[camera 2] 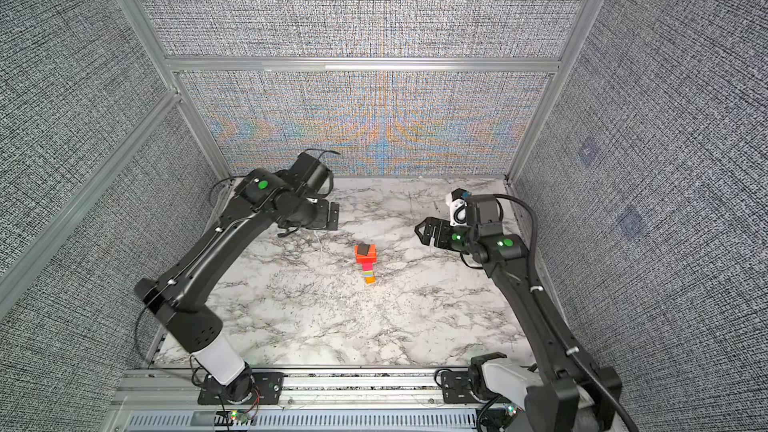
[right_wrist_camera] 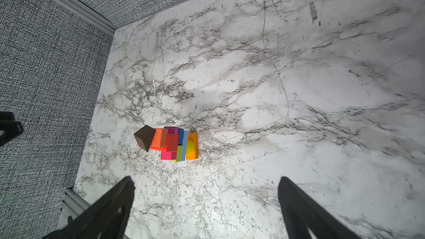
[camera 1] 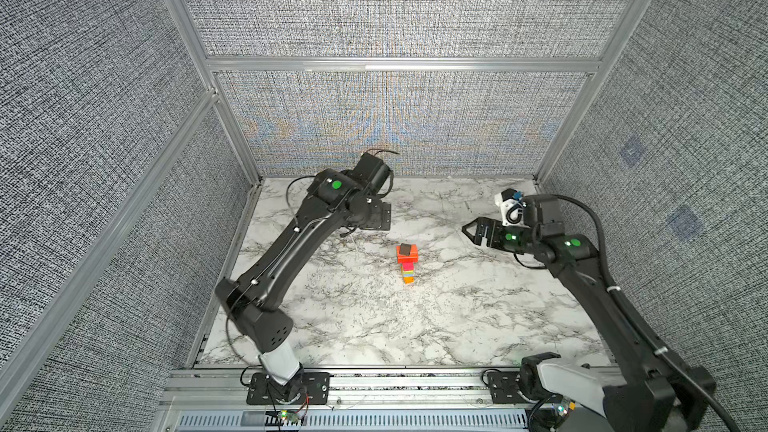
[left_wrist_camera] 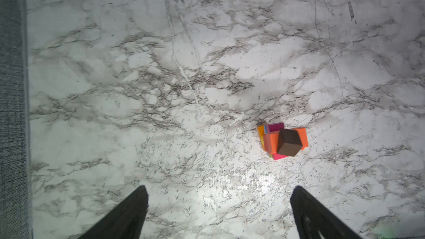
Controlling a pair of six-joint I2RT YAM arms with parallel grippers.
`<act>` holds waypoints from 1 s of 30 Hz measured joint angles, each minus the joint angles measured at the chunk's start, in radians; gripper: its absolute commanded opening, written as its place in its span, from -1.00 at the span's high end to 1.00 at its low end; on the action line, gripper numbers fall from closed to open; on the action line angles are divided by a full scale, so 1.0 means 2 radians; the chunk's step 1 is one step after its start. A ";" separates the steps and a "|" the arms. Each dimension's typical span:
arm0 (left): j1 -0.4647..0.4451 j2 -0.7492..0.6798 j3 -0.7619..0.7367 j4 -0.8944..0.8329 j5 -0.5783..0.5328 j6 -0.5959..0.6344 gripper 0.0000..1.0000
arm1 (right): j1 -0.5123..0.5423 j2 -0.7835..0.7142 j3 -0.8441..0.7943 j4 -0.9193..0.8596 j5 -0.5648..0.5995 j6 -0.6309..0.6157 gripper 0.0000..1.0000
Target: Build the wood block tower
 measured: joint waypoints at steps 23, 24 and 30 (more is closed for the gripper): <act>0.012 -0.485 -0.587 0.229 -0.153 -0.027 -0.97 | 0.004 -0.314 -0.362 0.146 0.081 -0.014 -0.99; 0.012 -0.492 -0.596 0.233 -0.166 -0.027 -0.98 | 0.004 -0.313 -0.374 0.162 0.089 -0.015 -0.99; 0.018 -0.493 -0.639 0.307 -0.198 0.022 -0.98 | 0.003 -0.280 -0.408 0.248 0.150 -0.010 -0.98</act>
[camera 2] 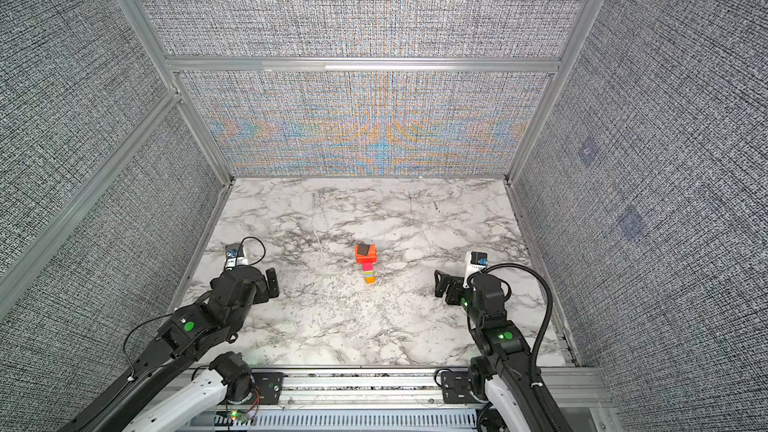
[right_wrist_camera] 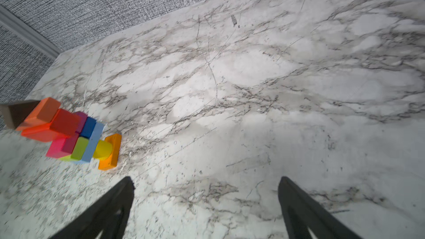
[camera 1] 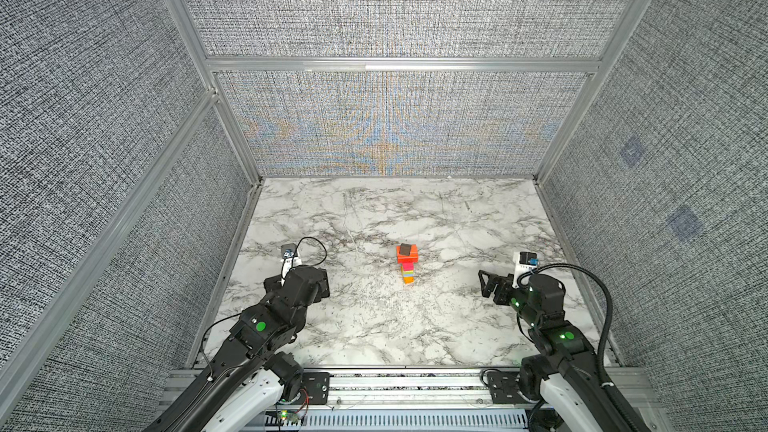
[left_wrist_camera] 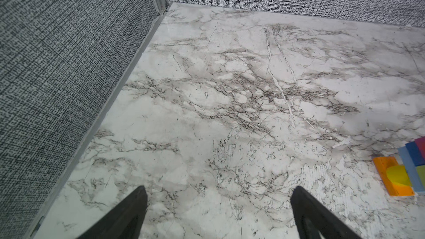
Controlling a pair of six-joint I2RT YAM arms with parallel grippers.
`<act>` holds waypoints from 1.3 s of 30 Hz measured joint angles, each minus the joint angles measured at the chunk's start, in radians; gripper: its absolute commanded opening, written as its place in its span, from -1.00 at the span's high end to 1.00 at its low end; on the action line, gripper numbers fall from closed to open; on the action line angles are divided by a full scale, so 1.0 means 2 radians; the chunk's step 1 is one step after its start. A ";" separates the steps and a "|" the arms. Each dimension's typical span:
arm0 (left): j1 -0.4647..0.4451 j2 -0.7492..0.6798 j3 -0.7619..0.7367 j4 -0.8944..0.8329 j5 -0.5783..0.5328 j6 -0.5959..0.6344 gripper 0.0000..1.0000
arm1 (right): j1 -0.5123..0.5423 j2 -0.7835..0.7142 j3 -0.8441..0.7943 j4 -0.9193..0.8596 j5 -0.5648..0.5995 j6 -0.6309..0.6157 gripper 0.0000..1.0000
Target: Build the wood block tower
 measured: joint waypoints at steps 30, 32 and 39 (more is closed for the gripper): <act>0.346 0.431 0.030 0.369 0.151 0.150 -0.98 | -0.011 0.433 0.071 0.369 0.189 -0.184 -0.99; 0.351 0.426 0.012 0.416 0.150 0.149 -0.98 | -0.016 0.441 0.051 0.406 0.194 -0.190 -0.98; 0.355 0.402 -0.036 0.514 0.167 0.154 -0.98 | -0.020 0.468 -0.004 0.531 0.199 -0.196 -0.99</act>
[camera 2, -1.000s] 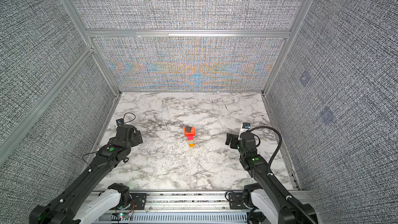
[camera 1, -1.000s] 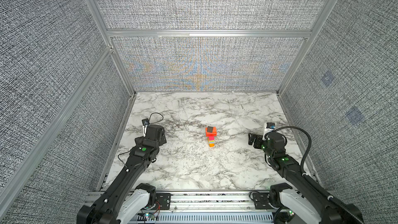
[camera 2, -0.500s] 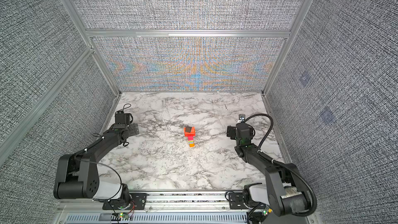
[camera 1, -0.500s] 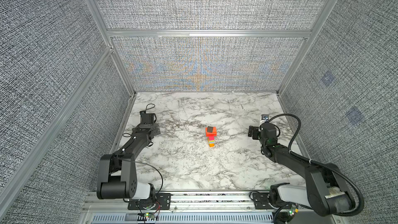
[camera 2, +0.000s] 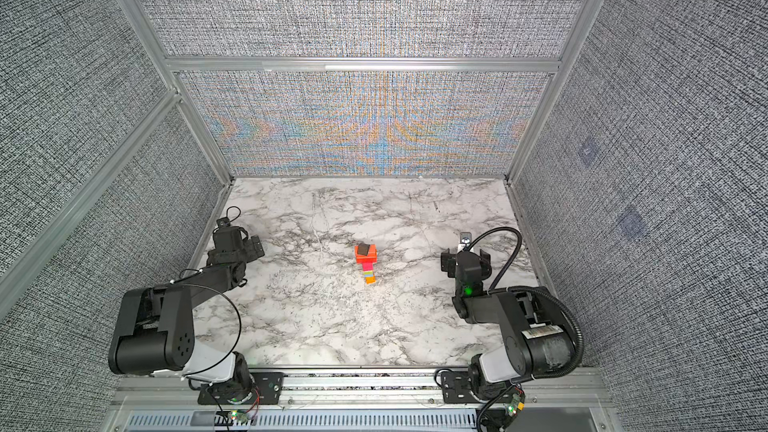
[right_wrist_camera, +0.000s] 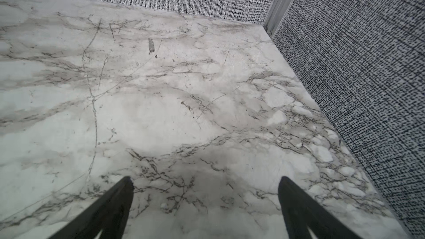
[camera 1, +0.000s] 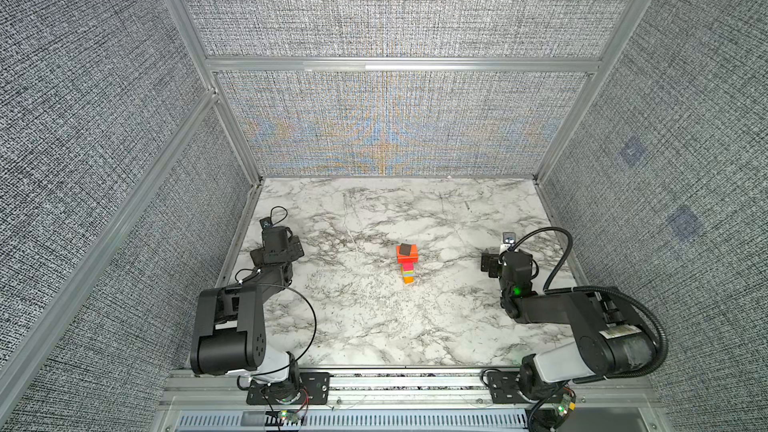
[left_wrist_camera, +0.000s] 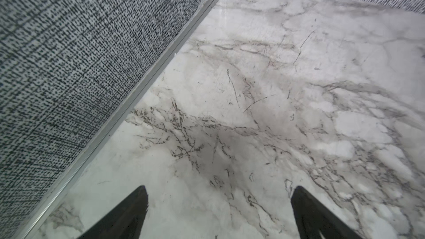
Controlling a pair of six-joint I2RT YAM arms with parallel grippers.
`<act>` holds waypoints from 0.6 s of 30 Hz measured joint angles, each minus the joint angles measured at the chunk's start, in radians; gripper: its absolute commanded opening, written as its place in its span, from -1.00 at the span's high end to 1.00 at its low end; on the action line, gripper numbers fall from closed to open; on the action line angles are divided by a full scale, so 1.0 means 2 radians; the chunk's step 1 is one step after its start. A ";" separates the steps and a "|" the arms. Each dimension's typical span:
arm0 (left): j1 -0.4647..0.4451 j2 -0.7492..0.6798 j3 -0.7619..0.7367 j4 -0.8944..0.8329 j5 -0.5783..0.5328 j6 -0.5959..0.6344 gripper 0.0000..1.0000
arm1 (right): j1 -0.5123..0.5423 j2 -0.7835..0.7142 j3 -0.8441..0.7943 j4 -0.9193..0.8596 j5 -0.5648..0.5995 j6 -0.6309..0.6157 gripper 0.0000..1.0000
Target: Build the wood block tower
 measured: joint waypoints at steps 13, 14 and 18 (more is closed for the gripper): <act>-0.046 -0.023 -0.197 0.299 0.043 0.076 -0.97 | 0.019 0.051 -0.074 0.193 -0.089 -0.051 -0.99; -0.048 -0.006 -0.208 0.334 0.055 0.087 -0.97 | 0.021 0.052 -0.074 0.198 -0.093 -0.056 -0.98; -0.051 0.048 -0.217 0.417 0.091 0.113 -0.97 | 0.027 0.059 -0.068 0.204 -0.096 -0.067 -0.98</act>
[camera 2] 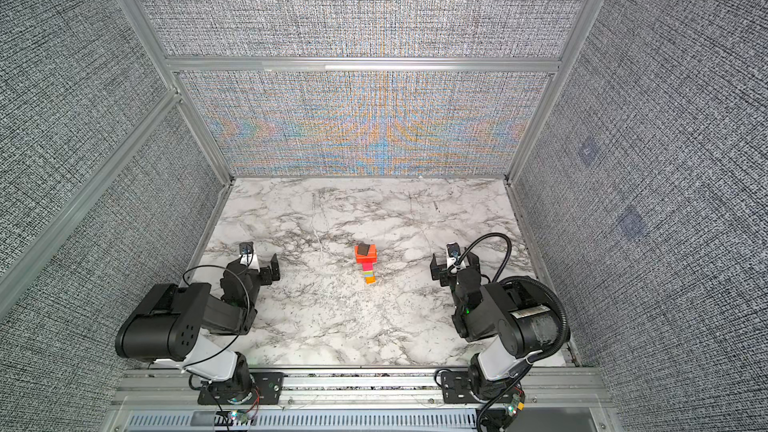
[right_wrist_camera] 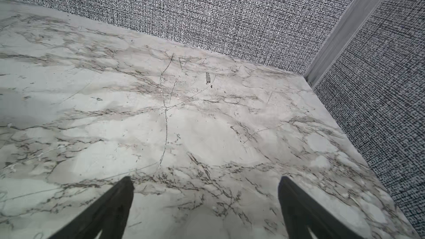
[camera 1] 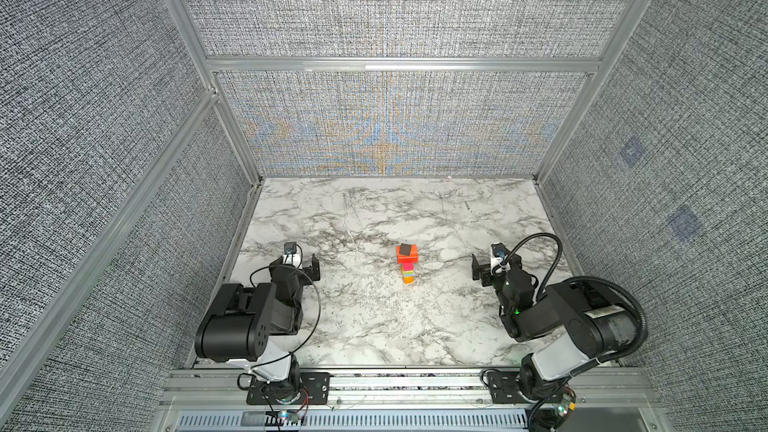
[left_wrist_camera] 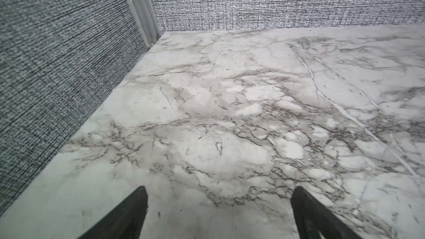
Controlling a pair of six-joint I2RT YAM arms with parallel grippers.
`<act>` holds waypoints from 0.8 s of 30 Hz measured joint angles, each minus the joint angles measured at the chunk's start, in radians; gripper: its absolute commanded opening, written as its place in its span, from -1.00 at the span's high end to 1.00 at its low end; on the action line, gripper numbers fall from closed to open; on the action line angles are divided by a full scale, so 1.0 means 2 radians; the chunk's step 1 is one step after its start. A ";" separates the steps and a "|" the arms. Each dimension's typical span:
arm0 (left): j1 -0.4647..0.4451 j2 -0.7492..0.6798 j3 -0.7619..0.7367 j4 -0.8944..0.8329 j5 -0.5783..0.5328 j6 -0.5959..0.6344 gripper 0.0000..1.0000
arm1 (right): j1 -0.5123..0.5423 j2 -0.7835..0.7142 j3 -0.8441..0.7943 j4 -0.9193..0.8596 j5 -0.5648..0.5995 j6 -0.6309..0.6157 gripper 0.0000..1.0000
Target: Build the wood block tower
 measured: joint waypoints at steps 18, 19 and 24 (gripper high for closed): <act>0.016 -0.016 0.090 -0.095 0.007 -0.011 -0.97 | -0.078 -0.026 0.127 -0.224 -0.030 0.070 -0.98; 0.016 -0.016 0.090 -0.095 0.007 -0.011 -0.97 | -0.078 -0.026 0.127 -0.227 -0.030 0.071 -0.98; 0.016 -0.016 0.089 -0.096 0.007 -0.011 -0.97 | -0.078 -0.026 0.127 -0.236 -0.037 0.072 -0.98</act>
